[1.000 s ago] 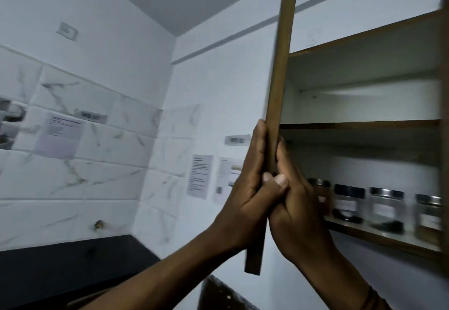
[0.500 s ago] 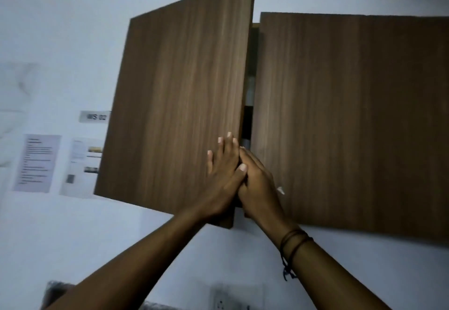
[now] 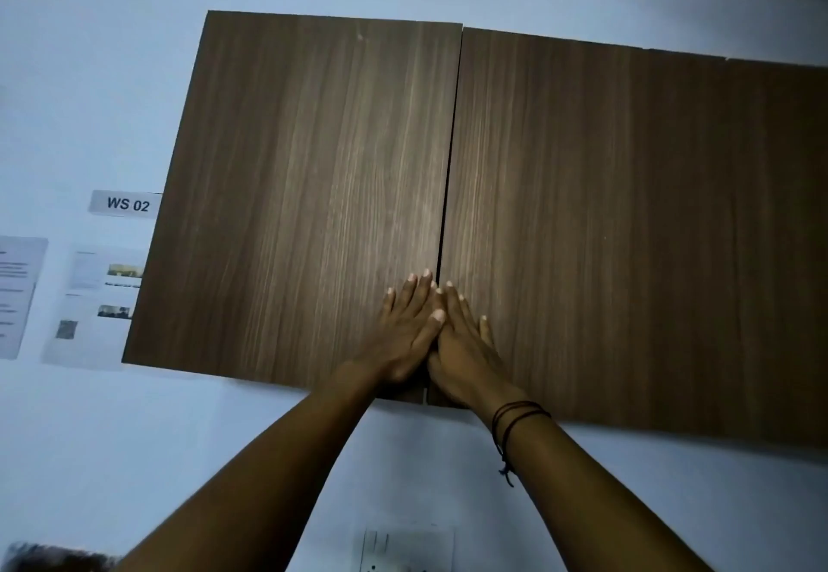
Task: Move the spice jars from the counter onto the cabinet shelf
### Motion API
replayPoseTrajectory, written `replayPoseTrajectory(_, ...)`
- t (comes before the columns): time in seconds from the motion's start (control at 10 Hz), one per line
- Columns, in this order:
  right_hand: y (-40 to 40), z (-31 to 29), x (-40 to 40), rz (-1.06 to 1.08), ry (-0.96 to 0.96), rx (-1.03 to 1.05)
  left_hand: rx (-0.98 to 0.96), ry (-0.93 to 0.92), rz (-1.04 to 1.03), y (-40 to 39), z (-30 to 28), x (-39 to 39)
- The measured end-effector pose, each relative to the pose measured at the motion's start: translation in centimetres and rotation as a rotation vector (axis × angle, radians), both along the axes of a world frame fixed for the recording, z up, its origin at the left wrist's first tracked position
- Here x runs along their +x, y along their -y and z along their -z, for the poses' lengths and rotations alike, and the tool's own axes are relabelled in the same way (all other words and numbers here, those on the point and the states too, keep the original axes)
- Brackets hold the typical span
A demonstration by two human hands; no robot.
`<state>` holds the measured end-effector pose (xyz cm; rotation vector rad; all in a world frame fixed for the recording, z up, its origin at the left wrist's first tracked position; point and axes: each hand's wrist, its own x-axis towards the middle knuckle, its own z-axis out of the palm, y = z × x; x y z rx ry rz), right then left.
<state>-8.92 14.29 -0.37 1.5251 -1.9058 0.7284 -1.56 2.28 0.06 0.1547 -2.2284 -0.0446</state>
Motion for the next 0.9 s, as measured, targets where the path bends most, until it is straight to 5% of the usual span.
replayPoseTrajectory(0.4, 1.0, 2.1, -1.9, 0.184, -0.168, 0.062, -0.157, 0.065, -0.255, 1.6, -0.4, -2.6)
replayPoseTrajectory(0.6, -0.9, 1.4, -1.7, 0.139, -0.072, -0.012, -0.146, -0.031, -0.234, 0.8, -0.8, -2.1)
replayPoseTrajectory(0.9, -12.1, -2.8, 4.9, -0.195, -0.181, -0.604, -0.294, -0.196, -0.311, 0.3, -4.2, -0.6)
